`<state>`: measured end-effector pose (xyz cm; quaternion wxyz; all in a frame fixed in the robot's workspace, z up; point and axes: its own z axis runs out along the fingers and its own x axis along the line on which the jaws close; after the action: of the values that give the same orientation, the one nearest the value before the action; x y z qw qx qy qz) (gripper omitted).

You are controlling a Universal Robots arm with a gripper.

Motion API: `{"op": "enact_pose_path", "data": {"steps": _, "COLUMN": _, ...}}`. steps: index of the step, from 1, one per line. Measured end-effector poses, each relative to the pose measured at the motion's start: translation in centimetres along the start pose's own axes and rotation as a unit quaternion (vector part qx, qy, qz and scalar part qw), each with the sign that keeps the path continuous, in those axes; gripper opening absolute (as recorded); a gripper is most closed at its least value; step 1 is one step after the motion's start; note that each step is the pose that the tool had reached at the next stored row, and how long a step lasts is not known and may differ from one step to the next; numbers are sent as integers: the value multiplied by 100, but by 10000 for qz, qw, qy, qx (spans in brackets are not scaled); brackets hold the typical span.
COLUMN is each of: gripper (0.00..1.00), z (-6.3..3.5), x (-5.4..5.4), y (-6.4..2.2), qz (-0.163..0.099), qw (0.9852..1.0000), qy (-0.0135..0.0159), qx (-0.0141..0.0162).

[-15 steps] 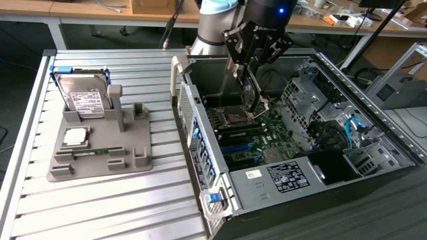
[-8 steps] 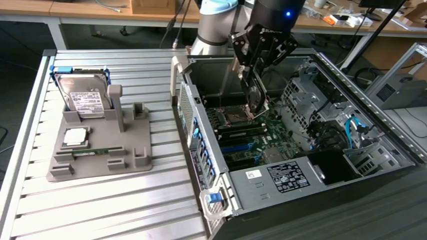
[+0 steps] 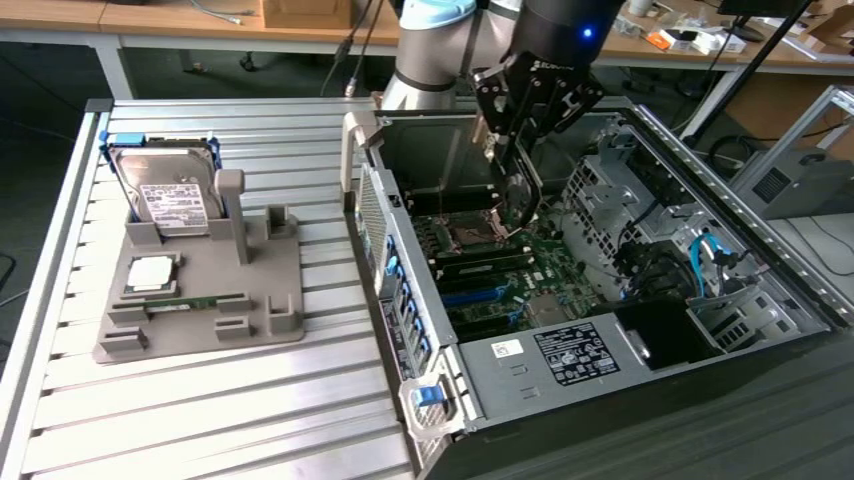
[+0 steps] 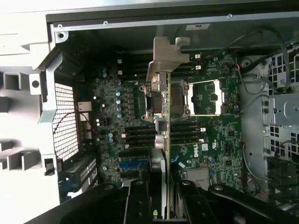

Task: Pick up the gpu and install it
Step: 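Pick up the gpu and move the gpu toward the slot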

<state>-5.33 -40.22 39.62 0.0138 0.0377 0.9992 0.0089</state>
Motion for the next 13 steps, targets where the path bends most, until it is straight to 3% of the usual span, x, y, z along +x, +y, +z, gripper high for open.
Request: {"op": "enact_pose_path", "data": {"steps": 13, "gripper": 27, "z": 90, "x": -176, "y": -3, "qz": -1, "qw": 10000, "qy": 0, "qx": 5}}
